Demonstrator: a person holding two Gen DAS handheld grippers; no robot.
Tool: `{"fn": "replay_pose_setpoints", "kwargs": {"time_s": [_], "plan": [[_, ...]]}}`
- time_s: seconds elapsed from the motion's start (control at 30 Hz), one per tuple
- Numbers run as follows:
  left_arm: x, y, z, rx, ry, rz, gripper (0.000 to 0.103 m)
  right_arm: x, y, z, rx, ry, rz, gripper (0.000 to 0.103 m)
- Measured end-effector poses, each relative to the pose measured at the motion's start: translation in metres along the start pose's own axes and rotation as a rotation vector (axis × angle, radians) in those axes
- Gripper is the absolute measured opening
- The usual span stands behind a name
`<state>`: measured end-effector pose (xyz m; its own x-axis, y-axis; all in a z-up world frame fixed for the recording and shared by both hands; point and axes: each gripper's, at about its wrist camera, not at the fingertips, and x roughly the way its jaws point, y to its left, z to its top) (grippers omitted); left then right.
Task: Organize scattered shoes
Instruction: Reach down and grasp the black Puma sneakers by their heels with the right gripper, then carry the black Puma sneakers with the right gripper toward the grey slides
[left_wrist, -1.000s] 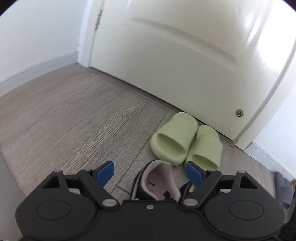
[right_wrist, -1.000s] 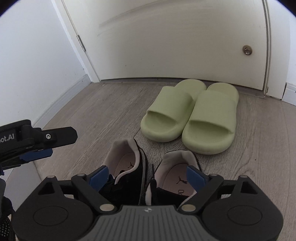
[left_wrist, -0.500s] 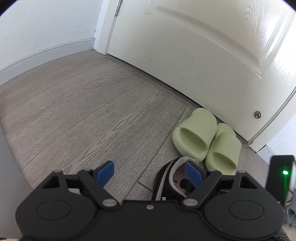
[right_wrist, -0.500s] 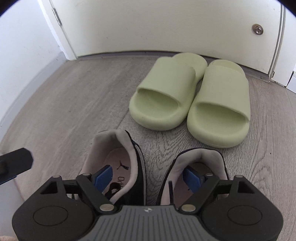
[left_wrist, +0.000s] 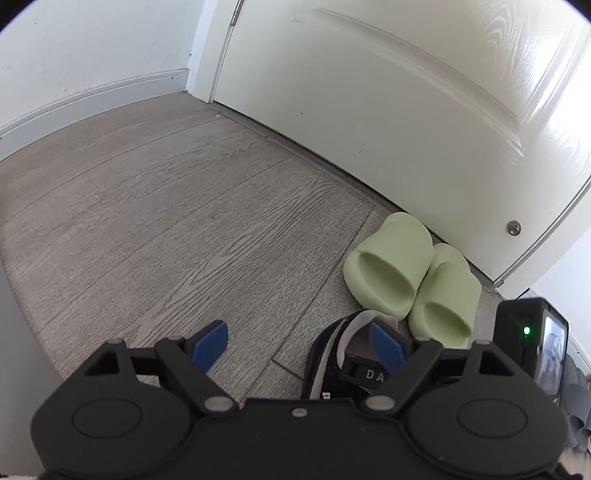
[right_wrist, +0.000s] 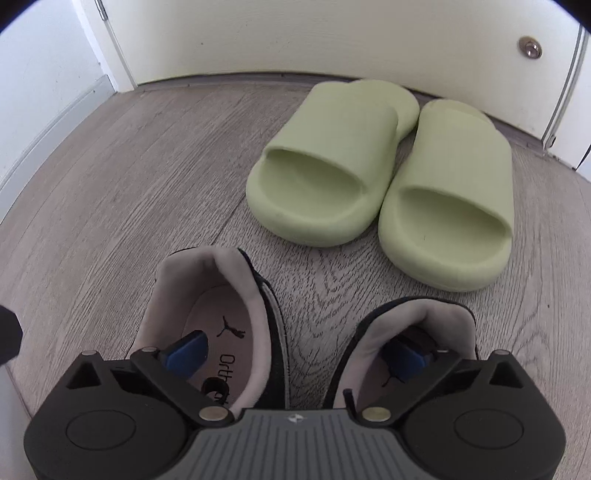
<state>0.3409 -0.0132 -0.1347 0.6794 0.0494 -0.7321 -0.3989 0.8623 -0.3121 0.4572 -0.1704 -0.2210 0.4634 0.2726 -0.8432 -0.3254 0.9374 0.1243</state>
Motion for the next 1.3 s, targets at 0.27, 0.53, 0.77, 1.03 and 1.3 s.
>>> {"fn": "replay_pose_setpoints", "kwargs": {"time_s": [0.27,0.53,0.77,1.03,1.3], "plan": [[-0.018,-0.018,-0.005,0.100,-0.088,-0.019,0.085,-0.031,-0.024,-0.024,0.088,-0.225,0.041,0.039],[-0.039,-0.041,-0.010,0.168,-0.140,-0.105,0.085,-0.088,-0.043,-0.058,0.101,-0.454,0.068,0.036],[-0.075,-0.066,-0.016,0.183,-0.223,-0.255,0.085,-0.145,-0.051,-0.086,-0.034,-0.682,0.042,0.037],[-0.096,-0.086,-0.017,0.161,-0.252,-0.282,0.085,-0.183,-0.069,-0.099,-0.071,-0.872,-0.031,0.033],[-0.107,-0.106,-0.015,0.125,-0.238,-0.334,0.085,-0.220,-0.106,-0.106,-0.025,-1.006,-0.145,0.033]]}}
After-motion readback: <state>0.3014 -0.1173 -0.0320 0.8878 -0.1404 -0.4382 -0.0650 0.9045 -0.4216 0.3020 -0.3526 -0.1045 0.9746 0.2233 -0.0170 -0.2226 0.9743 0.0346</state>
